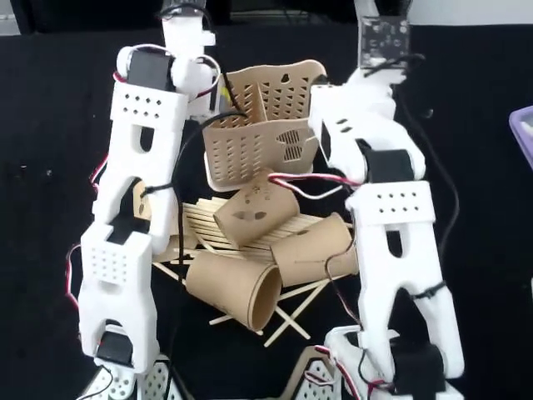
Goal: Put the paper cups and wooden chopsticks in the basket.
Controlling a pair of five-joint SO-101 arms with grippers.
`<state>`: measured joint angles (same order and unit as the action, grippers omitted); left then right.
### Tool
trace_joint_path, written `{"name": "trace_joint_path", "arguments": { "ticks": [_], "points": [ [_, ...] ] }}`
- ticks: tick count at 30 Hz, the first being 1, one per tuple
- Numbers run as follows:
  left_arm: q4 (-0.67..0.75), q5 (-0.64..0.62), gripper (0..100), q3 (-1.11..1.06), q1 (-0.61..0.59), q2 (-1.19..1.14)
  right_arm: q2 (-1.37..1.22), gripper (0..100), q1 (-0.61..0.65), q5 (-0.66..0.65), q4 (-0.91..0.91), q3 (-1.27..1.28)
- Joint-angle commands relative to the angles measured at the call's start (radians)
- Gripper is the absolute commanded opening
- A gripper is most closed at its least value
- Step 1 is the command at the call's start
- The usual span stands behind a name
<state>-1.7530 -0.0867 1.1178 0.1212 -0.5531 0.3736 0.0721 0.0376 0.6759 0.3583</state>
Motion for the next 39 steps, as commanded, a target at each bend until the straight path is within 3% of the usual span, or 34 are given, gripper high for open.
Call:
{"name": "trace_joint_path", "arguments": {
  "ticks": [1,5,7,11,15,19,26,39],
  "points": [
    [-0.006,0.005,18,-0.002,-0.004,-0.009,-0.090,20.7,0.011,-0.041,0.040,-0.110],
    [-0.006,0.003,5,-0.002,-0.015,-0.028,-0.234,8.7,0.008,-0.043,0.114,-0.211],
    [-0.006,0.006,3,-0.002,-0.016,-0.040,-0.292,0.6,0.002,-0.071,0.141,-0.255],
    [-0.003,0.009,3,0.007,-0.054,-0.055,-0.355,1.0,-0.020,-0.163,0.221,-0.295],
    [0.034,0.015,3,-0.001,-0.131,-0.064,-0.323,1.1,-0.014,-0.161,0.313,-0.292],
    [0.034,0.104,3,-0.004,-0.174,-0.064,-0.272,1.1,0.015,-0.161,0.390,-0.292],
    [-0.008,0.170,3,-0.010,-0.188,-0.060,-0.255,1.1,0.098,-0.124,0.465,-0.291],
    [-0.008,0.166,3,-0.084,-0.196,-0.040,-0.252,1.7,0.101,-0.078,0.468,-0.315]
  ]
}}
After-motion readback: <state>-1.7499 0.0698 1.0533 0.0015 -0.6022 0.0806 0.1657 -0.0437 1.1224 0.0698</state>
